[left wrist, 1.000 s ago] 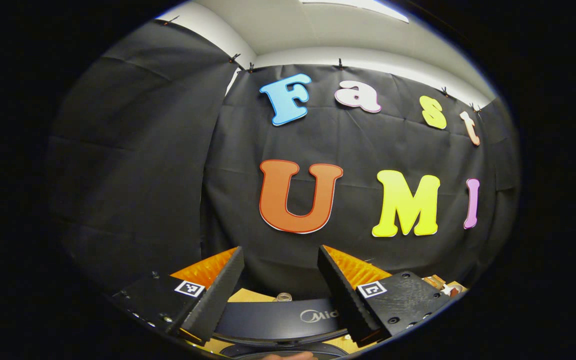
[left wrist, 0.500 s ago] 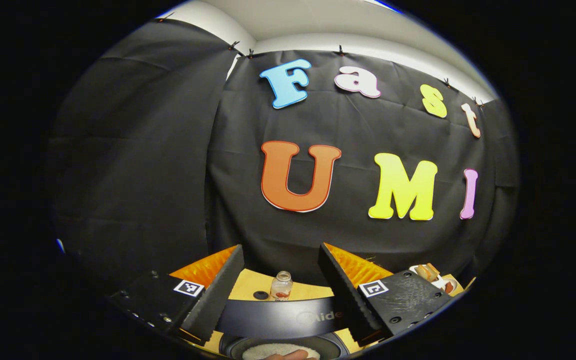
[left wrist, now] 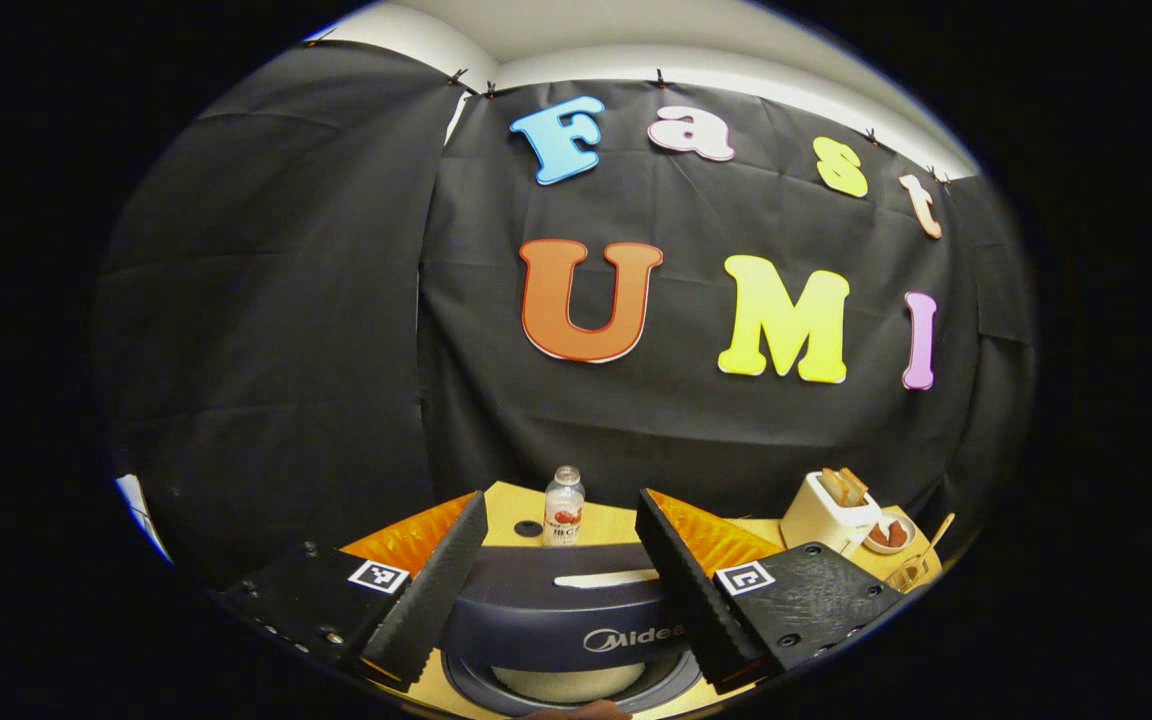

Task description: Close the left gripper, press the button to open the rice cooker; take a wooden spoon from the chopstick holder with the right hand, scoop a spoonful of rice and pour it into the rice cooker, then put the wooden spoon back into the chopstick holder.

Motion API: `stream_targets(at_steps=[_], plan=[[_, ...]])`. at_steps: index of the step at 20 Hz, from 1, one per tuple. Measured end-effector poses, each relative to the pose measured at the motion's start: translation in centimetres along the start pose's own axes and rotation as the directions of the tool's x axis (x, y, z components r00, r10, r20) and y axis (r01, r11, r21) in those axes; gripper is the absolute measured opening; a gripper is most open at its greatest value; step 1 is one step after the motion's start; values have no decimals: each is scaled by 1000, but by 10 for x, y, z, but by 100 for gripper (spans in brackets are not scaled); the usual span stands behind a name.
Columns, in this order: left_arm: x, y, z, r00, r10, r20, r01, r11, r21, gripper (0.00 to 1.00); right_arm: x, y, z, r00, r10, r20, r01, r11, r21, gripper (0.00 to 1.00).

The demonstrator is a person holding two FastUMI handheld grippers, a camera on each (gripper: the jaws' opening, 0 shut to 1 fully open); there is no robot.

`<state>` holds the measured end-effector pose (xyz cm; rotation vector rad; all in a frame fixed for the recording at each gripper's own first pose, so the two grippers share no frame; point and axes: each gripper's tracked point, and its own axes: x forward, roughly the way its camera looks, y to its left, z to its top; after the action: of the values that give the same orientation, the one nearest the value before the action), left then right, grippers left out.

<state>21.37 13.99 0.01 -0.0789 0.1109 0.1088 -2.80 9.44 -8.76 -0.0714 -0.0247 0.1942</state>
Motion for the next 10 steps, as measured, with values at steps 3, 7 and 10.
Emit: stream_targets(at_steps=[3, 7, 10], plan=[[-11, -4, -26, 998, -11, -55, 12, 1000, 13, 96, -12, -12, 6, 998, -47, 36, 47, 999, 12, 100], [-21, -9, -62, 990, -13, -140, 17, 1000, 25, 96, -32, -5, 12, 997, -54, 57, 53, 998, 15, 100], [-28, -16, -79, 992, -8, -129, 13, 999, 43, 96, -46, 7, 29, 995, -50, 86, 47, 998, 44, 100]])
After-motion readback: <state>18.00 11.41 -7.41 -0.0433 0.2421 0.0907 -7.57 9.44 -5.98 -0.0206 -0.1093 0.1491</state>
